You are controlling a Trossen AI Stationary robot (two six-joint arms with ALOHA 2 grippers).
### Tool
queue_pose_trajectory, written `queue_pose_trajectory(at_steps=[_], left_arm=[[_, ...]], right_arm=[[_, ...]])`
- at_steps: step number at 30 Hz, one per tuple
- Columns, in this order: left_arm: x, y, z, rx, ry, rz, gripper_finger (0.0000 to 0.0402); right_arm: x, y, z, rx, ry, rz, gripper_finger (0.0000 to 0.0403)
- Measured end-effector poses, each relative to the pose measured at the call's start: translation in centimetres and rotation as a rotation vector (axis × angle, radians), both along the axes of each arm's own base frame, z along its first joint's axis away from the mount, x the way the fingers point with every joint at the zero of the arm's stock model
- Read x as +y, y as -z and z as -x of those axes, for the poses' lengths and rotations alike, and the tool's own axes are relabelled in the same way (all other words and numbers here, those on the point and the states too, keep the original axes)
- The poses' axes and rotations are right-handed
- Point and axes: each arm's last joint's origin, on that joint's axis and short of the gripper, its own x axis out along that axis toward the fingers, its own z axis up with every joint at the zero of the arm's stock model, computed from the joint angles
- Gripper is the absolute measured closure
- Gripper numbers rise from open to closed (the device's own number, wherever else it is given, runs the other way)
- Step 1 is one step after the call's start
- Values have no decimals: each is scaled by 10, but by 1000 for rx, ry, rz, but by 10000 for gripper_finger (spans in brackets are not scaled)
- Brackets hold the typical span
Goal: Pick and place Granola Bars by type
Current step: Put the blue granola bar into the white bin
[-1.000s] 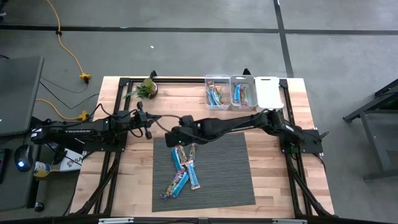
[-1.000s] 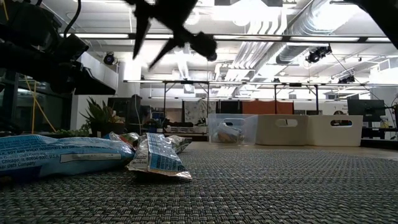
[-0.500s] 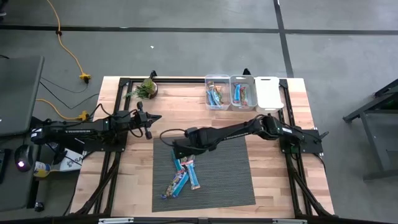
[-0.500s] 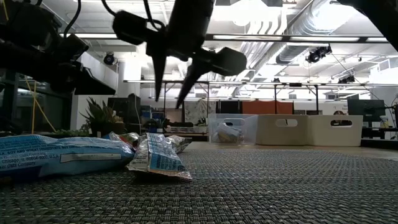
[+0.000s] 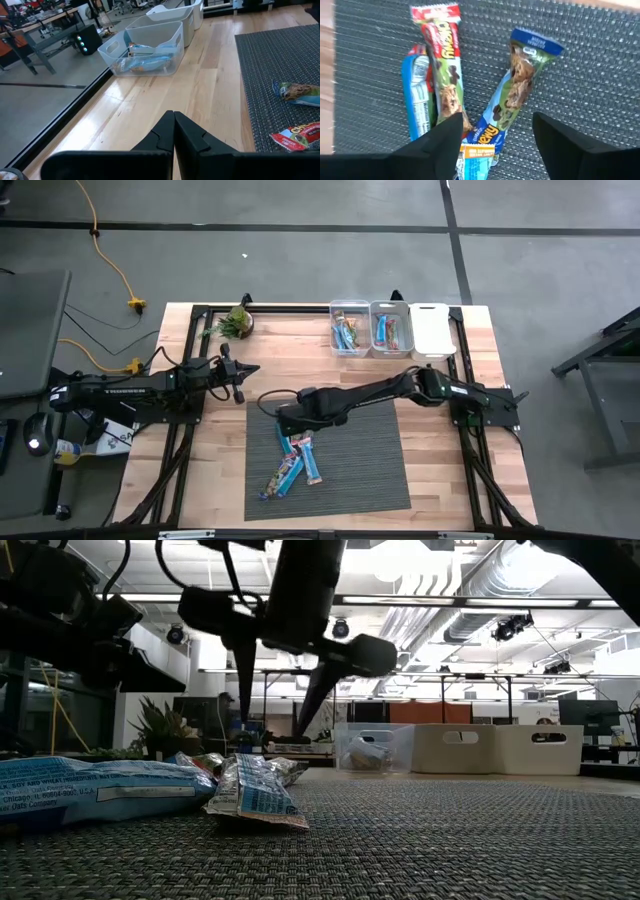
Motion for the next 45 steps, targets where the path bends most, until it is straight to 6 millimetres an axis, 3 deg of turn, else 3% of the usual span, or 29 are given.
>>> queue_pose_trajectory(at_steps=[25,31,45], left_arm=[[0,0,0,0,0,0,401],[0,0,0,0,0,0,401],[0,0,0,0,0,0,401]], right_arm=[[-3,43,-8,84,36,-60,176],[-3,44,-9,85,31,-55,179],[-4,45,-8,93,11,-47,272]])
